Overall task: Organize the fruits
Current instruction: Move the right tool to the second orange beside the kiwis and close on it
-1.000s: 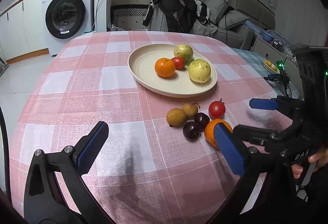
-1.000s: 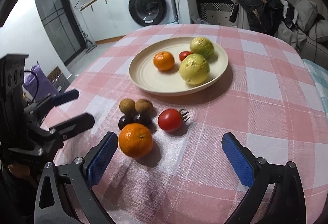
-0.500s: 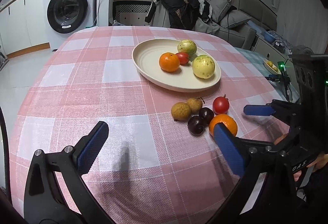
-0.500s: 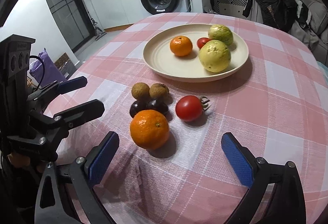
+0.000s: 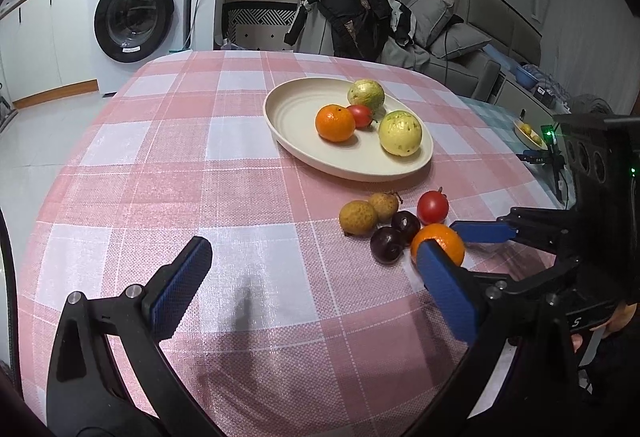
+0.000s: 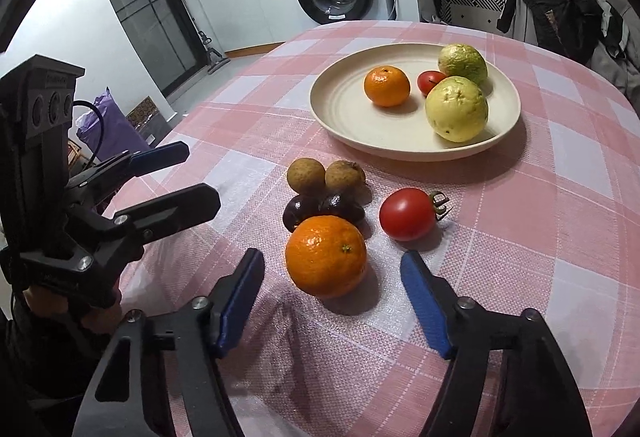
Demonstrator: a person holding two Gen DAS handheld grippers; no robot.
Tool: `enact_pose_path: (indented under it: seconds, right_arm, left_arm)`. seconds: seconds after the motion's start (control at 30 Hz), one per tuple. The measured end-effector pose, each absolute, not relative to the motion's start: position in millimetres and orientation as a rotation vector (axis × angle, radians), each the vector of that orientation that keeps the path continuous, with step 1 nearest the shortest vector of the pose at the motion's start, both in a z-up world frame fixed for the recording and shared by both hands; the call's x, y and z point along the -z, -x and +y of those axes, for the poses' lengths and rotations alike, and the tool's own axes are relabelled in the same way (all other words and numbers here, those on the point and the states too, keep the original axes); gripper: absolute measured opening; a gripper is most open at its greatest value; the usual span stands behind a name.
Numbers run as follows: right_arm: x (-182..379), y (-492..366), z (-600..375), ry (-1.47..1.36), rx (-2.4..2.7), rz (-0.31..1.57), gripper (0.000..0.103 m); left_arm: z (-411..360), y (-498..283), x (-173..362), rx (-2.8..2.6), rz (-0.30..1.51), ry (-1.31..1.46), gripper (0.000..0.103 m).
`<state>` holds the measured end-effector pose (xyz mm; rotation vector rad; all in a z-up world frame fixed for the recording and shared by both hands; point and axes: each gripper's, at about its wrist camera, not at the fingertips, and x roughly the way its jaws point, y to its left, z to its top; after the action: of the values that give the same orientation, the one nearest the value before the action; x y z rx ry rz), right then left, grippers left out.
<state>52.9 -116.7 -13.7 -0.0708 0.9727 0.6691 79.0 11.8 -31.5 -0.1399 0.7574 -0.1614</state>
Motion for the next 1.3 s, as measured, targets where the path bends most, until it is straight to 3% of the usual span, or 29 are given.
enact_pose_path:
  seconds: [0.6, 0.7, 1.3]
  right_arm:
    - [16, -55, -113, 0.049, -0.695, 0.980, 0.056]
    - [16, -55, -112, 0.051, -0.699, 0.987, 0.044]
    - [0, -49, -142, 0.010, -0.621, 0.918, 0.043]
  left_arm:
    - [12, -80, 34, 0.157, 0.763, 0.154, 0.102]
    - [11, -81, 34, 0.159, 0.762, 0.153, 0.102]
    - [-10, -96, 46, 0.202, 0.846, 0.128, 0.102]
